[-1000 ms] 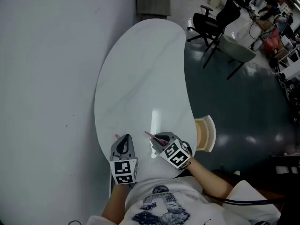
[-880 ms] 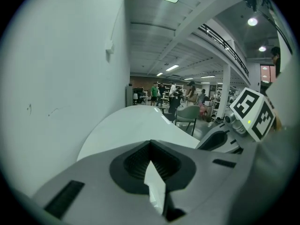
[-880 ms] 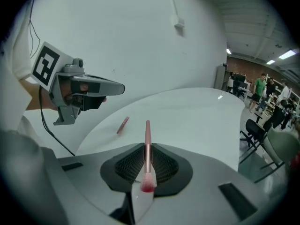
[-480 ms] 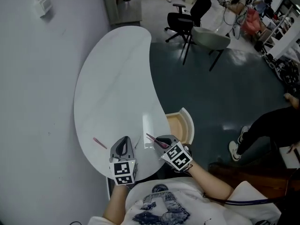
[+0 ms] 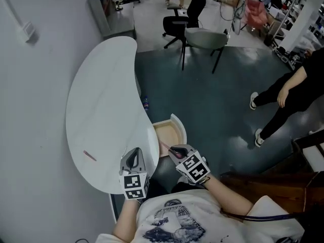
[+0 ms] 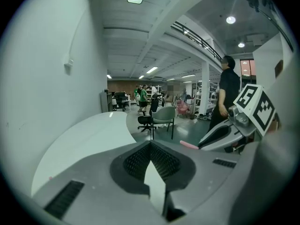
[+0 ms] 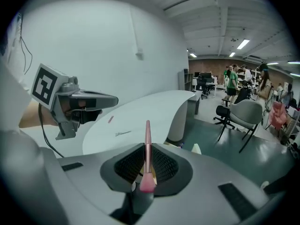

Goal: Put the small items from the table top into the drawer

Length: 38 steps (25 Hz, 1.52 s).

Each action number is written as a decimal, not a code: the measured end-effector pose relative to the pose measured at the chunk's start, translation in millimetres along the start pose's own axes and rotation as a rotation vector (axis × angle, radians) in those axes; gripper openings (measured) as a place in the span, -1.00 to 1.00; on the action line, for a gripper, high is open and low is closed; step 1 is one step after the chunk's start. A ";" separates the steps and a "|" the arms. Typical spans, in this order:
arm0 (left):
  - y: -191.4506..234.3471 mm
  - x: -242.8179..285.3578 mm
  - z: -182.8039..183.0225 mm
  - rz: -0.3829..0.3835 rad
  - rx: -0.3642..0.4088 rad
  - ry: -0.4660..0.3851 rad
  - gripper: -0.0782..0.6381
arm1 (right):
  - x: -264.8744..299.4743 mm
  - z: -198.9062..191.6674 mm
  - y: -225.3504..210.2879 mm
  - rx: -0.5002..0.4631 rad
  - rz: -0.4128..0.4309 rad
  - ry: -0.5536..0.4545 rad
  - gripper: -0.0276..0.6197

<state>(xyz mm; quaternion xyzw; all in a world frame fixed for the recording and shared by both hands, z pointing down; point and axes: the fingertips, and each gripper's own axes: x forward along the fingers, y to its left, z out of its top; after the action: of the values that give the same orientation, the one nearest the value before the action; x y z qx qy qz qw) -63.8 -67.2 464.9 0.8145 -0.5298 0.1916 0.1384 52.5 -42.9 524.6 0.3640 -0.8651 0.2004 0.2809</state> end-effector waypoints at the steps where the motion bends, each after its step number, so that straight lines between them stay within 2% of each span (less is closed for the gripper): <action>1: -10.4 0.3 0.4 -0.001 0.003 0.000 -0.71 | -8.1 -3.8 -5.1 0.005 -0.005 -0.006 -0.73; 9: -90.3 4.2 3.7 -0.033 0.044 -0.007 -0.71 | -67.9 -39.8 -37.9 0.051 -0.043 -0.044 -0.73; 14: -113.9 2.4 8.2 -0.055 0.064 0.001 -0.71 | -82.2 -52.8 -49.1 0.105 -0.069 -0.052 -0.73; 25: -109.4 33.4 1.6 -0.101 0.113 0.056 -0.71 | -60.0 -65.2 -72.1 0.233 -0.127 -0.043 -0.73; 38: -54.4 104.8 -5.8 -0.198 0.120 0.105 -0.71 | 17.6 -60.4 -97.1 0.345 -0.238 0.055 -0.73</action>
<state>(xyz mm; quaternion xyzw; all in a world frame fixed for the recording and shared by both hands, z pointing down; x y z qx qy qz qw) 23.4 -127.8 516.9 0.8584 -0.4266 0.2507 0.1354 135.0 -82.2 595.6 0.5009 -0.7608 0.3206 0.2598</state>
